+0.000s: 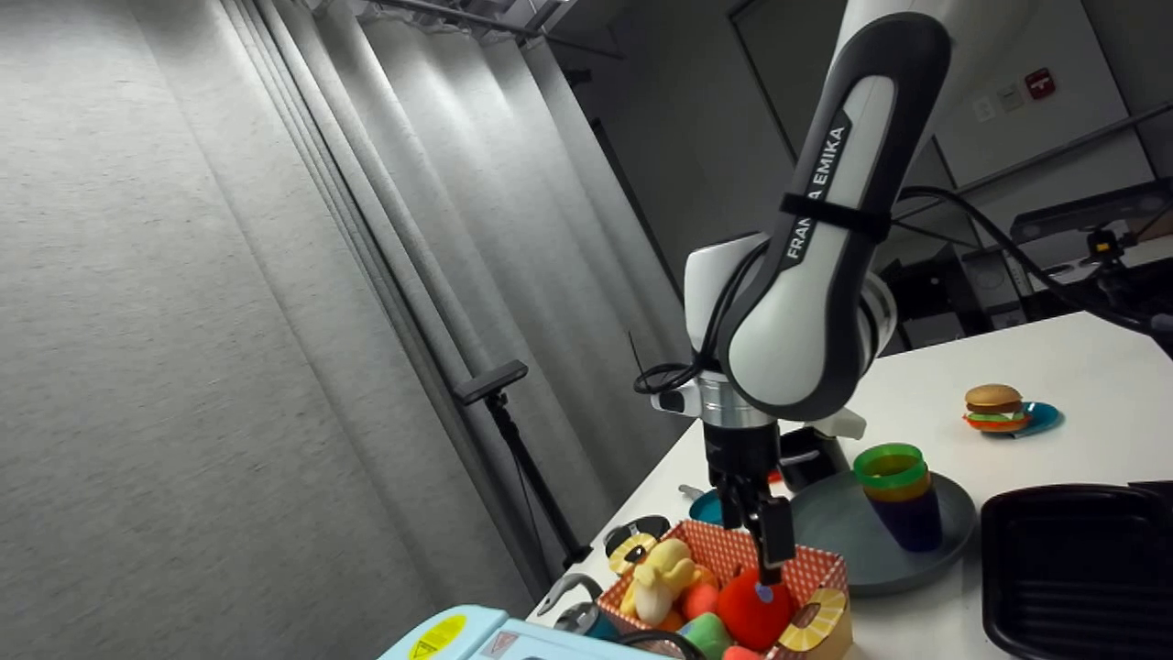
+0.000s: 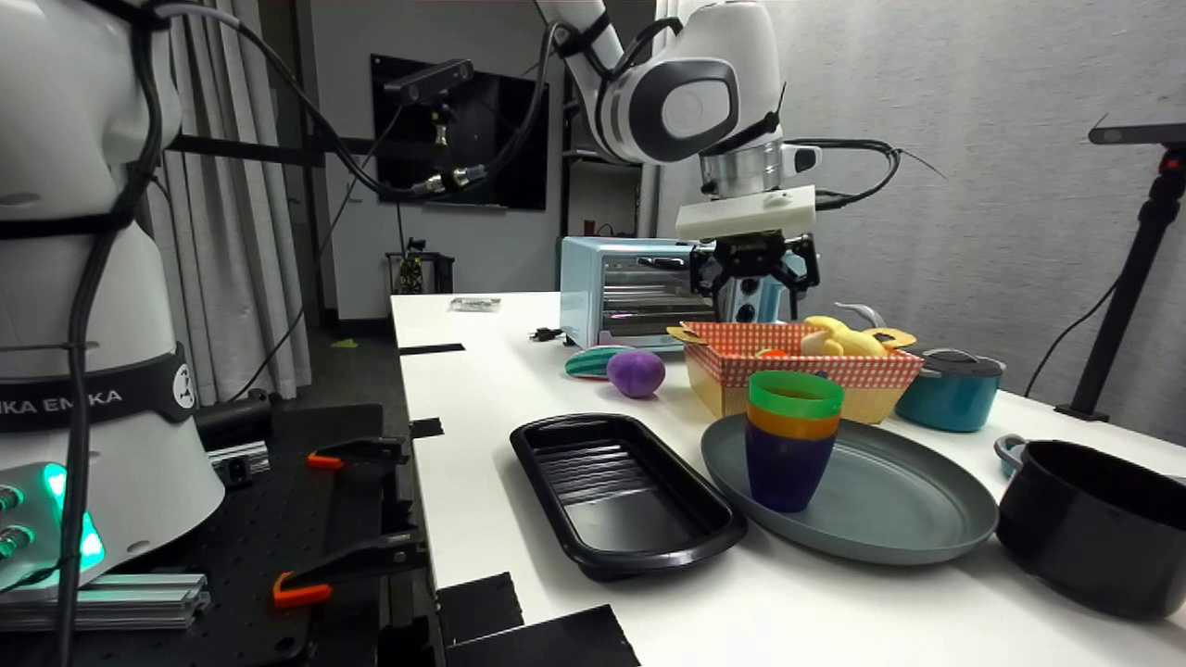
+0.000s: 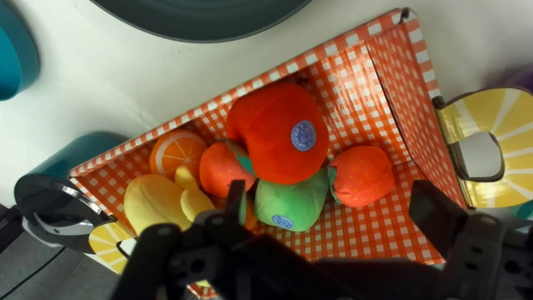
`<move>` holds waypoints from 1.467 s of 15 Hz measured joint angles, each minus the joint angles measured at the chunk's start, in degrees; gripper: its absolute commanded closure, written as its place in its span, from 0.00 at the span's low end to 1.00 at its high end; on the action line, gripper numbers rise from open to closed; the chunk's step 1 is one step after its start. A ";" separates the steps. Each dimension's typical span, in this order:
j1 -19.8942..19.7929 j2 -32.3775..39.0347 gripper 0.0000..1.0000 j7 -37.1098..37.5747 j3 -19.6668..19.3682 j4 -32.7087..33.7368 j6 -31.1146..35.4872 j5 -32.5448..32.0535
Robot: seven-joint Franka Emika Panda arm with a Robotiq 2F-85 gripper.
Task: Remove the orange toy from the basket.
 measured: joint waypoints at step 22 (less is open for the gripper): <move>-2.68 12.18 0.87 -0.57 0.96 9.70 -0.04 -1.22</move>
